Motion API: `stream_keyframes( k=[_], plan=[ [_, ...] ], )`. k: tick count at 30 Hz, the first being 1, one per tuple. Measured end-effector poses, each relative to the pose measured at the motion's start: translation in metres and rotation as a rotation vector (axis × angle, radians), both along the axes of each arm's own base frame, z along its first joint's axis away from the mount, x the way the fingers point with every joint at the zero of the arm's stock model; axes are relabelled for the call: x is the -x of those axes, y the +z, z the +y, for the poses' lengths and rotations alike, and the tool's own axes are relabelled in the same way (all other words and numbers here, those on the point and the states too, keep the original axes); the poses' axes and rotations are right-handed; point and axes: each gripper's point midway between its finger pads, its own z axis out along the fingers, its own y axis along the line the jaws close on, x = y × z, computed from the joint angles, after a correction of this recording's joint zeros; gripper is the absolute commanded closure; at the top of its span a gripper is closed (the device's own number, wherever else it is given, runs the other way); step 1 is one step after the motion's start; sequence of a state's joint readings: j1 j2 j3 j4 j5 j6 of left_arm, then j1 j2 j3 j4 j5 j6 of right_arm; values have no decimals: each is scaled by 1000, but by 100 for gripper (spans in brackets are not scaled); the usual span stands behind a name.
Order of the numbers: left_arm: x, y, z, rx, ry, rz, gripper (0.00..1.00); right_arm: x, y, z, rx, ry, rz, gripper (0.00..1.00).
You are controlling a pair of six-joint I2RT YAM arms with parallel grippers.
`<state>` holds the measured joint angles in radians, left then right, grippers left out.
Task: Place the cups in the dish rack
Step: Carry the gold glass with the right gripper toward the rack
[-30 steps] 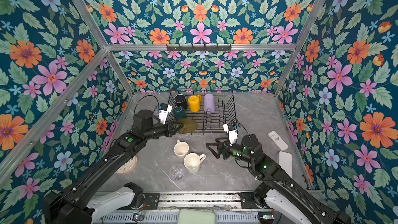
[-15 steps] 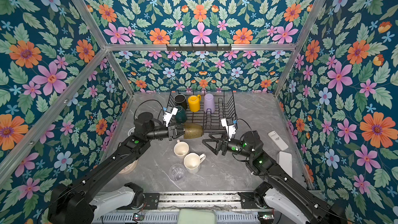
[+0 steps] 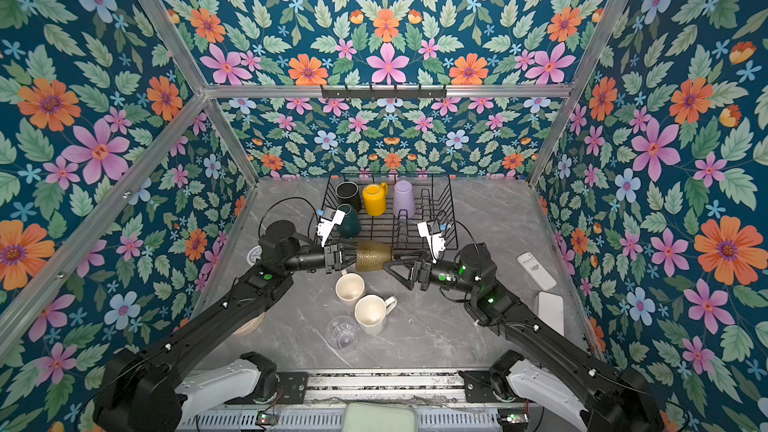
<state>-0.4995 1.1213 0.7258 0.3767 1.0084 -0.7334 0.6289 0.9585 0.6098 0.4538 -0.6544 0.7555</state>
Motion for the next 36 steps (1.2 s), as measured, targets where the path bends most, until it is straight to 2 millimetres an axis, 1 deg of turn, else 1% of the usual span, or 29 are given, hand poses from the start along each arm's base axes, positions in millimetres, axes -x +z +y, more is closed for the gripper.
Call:
stream_keyframes(
  k=[9,16,21,29,32,34,36],
  plan=[
    [2,-5,-4,8,-21,18,100,-6,3,11,-20,30,16,14],
    [2,-3,-6,16,-30,10,100,-5,0,19,-14,51,30,19],
    [3,-3,-8,19,-35,19,100,-3,0,25,-11,71,34,19],
    [6,-4,-9,20,-46,21,100,-4,6,28,-17,76,25,22],
    [8,-6,-10,18,-56,26,100,-4,7,29,-18,77,25,27],
    [8,-7,-10,17,-60,29,100,-4,6,30,-16,82,27,35],
    [9,-7,-10,17,-67,29,100,-2,7,32,-17,93,27,40]
  ],
)
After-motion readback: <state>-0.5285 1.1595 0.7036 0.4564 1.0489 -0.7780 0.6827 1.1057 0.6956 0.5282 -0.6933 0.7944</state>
